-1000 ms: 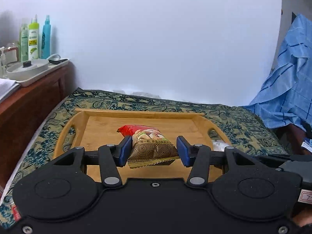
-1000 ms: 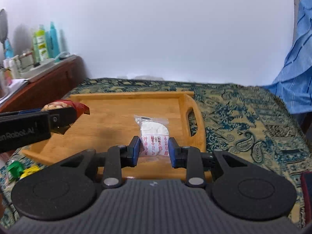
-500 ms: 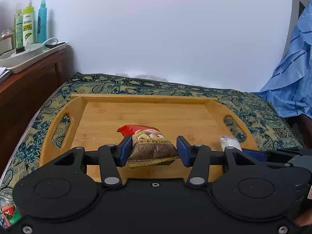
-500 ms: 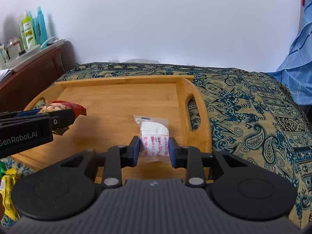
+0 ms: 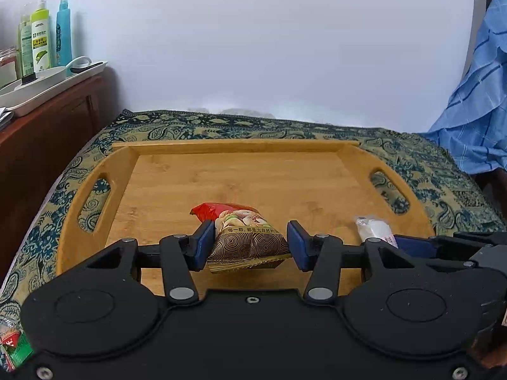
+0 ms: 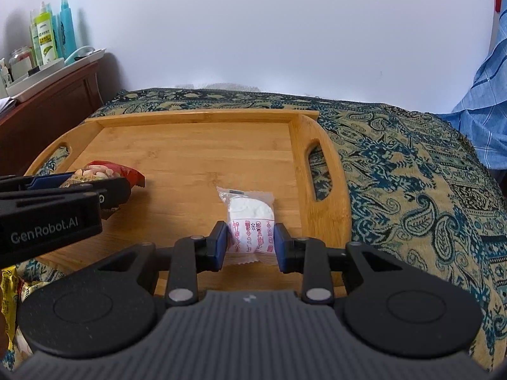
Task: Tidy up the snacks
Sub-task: 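Carry both packets onto the tray and open both tools to release them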
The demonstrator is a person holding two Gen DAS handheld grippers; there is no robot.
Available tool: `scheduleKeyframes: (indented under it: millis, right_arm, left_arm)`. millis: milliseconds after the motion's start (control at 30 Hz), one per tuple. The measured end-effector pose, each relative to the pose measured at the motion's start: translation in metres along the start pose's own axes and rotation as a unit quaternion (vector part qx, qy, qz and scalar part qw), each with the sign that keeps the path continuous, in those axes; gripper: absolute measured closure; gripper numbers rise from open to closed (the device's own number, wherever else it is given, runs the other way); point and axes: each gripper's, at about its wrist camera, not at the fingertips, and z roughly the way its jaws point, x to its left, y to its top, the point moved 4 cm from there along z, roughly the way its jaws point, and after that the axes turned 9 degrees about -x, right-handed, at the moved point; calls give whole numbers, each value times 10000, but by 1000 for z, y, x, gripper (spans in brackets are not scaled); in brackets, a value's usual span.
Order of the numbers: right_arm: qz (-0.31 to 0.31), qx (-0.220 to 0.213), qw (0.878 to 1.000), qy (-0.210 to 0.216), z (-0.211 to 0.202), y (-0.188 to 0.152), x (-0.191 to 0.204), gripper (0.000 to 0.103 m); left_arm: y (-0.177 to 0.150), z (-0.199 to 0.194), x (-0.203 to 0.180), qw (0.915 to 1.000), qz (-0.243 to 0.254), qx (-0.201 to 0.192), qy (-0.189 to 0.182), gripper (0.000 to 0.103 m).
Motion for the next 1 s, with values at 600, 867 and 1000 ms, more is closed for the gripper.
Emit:
scheduleKeyframes:
  millis: [600, 867, 1000]
  right_arm:
    - [-88, -5, 9999, -58, -1, -1, 2, 61]
    - [-66, -92, 9999, 47, -5, -2, 0, 46]
    - [-53, -195, 9998, 94, -14, -3, 0, 38]
  left_arm:
    - [-12, 6, 1, 9995, 192, 176, 164, 54]
    - [-10, -1, -1, 9994, 259, 160, 169, 51]
    - [-7, -13, -2, 9997, 216, 47, 139, 38]
